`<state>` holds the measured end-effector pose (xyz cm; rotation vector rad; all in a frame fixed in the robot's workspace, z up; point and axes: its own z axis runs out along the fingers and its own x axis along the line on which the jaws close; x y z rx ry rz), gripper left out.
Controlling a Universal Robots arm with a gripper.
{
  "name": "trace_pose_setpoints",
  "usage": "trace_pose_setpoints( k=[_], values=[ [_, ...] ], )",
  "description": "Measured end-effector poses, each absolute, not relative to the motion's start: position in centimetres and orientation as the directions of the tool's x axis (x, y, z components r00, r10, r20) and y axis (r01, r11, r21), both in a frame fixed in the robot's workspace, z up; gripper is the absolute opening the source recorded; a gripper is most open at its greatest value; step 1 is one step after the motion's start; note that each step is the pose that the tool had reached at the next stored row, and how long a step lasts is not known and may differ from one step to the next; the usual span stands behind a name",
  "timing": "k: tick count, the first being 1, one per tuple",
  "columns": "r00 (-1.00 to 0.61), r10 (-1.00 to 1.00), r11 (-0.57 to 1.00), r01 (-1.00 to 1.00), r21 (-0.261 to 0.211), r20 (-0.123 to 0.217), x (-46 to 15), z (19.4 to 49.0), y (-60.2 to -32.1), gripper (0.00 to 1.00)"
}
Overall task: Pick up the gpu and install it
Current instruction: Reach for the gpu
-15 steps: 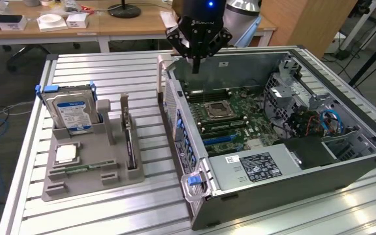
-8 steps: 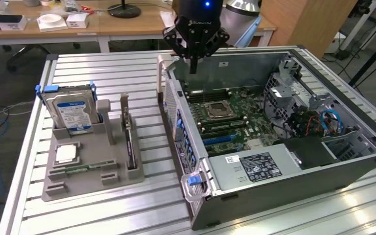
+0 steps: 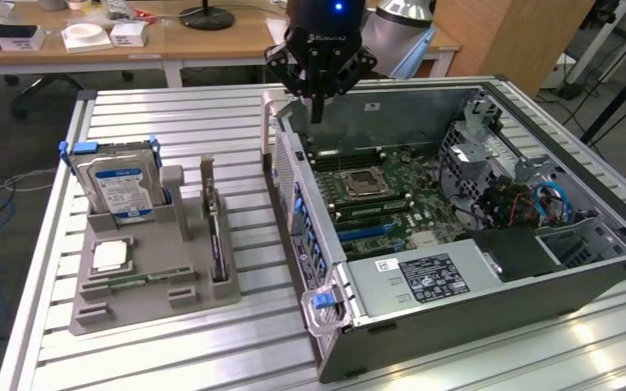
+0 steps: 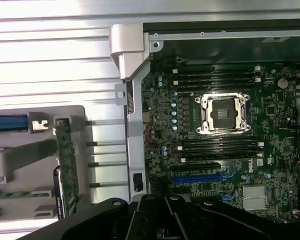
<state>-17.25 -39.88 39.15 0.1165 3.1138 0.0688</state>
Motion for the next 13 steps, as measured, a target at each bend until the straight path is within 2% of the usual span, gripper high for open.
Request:
trace_pose_setpoints(
  k=[13],
  values=[
    [-0.997, 0.075, 0.996, 0.074, 0.045, -0.023, -18.4, 39.1, -39.9, 0.11]
  ],
)
